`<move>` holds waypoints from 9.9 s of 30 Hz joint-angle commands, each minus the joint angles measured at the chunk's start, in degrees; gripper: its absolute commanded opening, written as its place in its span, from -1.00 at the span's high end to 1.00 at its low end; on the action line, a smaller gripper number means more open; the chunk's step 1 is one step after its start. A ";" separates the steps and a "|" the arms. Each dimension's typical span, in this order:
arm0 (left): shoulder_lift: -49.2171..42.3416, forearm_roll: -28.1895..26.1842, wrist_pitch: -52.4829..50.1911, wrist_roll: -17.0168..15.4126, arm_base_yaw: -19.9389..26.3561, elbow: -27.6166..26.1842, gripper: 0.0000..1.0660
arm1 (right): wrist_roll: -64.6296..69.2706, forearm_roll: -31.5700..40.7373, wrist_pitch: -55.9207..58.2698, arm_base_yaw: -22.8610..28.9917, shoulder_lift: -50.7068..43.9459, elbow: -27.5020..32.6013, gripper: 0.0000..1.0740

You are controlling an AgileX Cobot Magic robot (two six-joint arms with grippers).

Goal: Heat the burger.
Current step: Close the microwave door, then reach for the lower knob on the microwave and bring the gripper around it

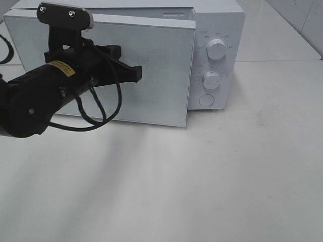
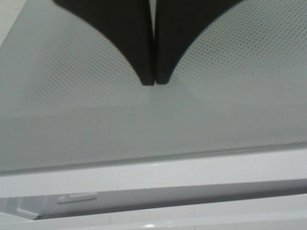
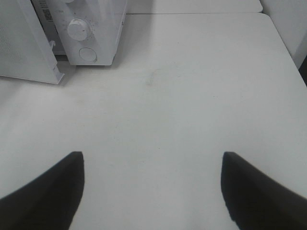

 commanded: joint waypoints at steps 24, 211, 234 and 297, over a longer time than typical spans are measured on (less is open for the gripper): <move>10.77 -6.19 6.30 4.41 -0.29 -18.85 1.00 | -0.74 0.11 -0.57 -0.46 -1.72 0.17 -0.42; -104.79 13.35 104.45 -6.07 43.72 16.44 -0.84 | -1.09 -0.06 -11.34 -0.23 6.99 -2.06 -0.41; -104.79 13.35 104.45 -6.07 43.72 16.44 -0.84 | -1.09 0.00 -39.19 -0.23 35.64 -2.06 -0.41; -104.79 13.35 104.45 -6.07 43.72 16.44 -0.84 | -27.90 51.62 -125.82 35.35 89.32 10.89 -0.41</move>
